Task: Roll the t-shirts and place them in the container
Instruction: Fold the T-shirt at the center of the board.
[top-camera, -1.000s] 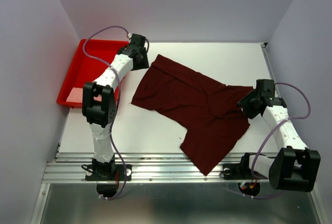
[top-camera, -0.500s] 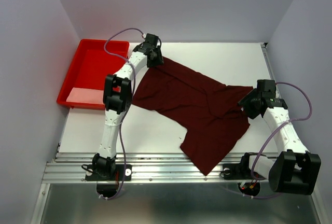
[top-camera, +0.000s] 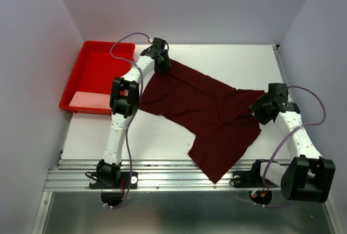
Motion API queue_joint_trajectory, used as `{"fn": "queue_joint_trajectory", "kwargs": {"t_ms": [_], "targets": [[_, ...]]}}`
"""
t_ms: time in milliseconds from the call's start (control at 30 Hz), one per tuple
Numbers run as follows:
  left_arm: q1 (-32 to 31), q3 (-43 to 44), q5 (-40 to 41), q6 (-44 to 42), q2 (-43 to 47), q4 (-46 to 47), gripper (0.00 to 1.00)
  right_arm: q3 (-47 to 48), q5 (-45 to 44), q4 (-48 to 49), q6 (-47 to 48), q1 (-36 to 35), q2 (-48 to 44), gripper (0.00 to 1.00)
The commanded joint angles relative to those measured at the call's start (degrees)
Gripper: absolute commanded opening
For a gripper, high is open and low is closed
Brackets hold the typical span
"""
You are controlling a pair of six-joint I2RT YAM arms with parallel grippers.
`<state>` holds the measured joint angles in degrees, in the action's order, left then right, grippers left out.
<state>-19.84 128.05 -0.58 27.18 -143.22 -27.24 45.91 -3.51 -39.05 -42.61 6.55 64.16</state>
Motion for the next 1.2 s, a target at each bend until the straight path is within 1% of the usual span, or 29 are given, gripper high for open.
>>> {"fn": "queue_joint_trajectory", "kwargs": {"t_ms": [0,167,233,333,367,400,467,500,567,600,767,833,967,1033,1133,1167], "targets": [[0.32,2.82,-0.04,0.68,-1.01,1.05,0.55,1.11,-1.5,-0.24,0.51,-0.13,-0.35,0.57],[0.32,1.94,-0.04,0.68,-1.1,1.84,0.55,0.85,-1.59,-0.42,0.25,-0.13,-0.53,0.57],[0.32,2.03,-0.04,0.68,-1.27,1.76,0.52,0.85,-1.41,-0.5,0.25,-0.13,-0.62,0.57],[0.32,1.85,-0.04,0.68,-1.1,1.76,0.35,0.85,-1.41,-0.59,0.25,-0.13,-0.62,0.57],[0.32,1.85,-0.04,0.68,-1.01,1.76,0.24,0.85,-1.5,-0.59,0.25,-0.13,-0.7,0.57],[0.32,1.85,-0.04,0.6,-0.84,1.67,0.2,0.85,-1.5,-0.68,0.25,-0.13,-0.7,0.57],[0.32,1.94,2.15,0.25,-0.66,1.49,0.14,0.85,-1.41,-0.68,0.25,-0.13,-0.7,0.57],[0.32,2.2,2.42,0.16,-0.49,1.14,0.08,0.85,-1.5,-0.59,0.33,-0.13,-0.7,0.57],[0.32,2.38,3.04,-0.02,-0.13,0.79,0.02,0.85,-1.5,-0.68,0.33,-0.13,-0.79,0.57],[0.32,2.38,3.13,-0.11,0.48,0.62,0.0,0.76,-1.68,-0.68,0.25,-0.13,-0.79,0.57],[0.24,2.21,3.65,-0.46,3.64,-0.09,0.0,-0.64,-2.03,-0.77,-0.02,-0.13,-0.44,0.58],[0.32,0.89,3.74,-0.99,6.01,0.26,0.0,-1.61,-2.29,-0.5,0.16,-0.13,-0.26,0.58],[0.32,-0.34,2.52,-1.52,8.3,0.97,0.0,-1.96,-1.68,1.59,2.08,-0.13,1.4,0.6],[0.24,-0.26,1.81,-1.6,8.22,0.97,0.0,-1.97,0.86,3.27,3.4,-0.13,3.24,0.6],[-0.03,-0.17,1.11,-1.69,7.78,0.88,0.0,-0.91,2.97,5.38,5.87,-0.13,8.86,0.57],[-0.2,-0.17,0.93,-1.78,7.69,0.79,0.0,-0.48,2.98,5.99,6.39,-0.13,10.96,0.53]]}}
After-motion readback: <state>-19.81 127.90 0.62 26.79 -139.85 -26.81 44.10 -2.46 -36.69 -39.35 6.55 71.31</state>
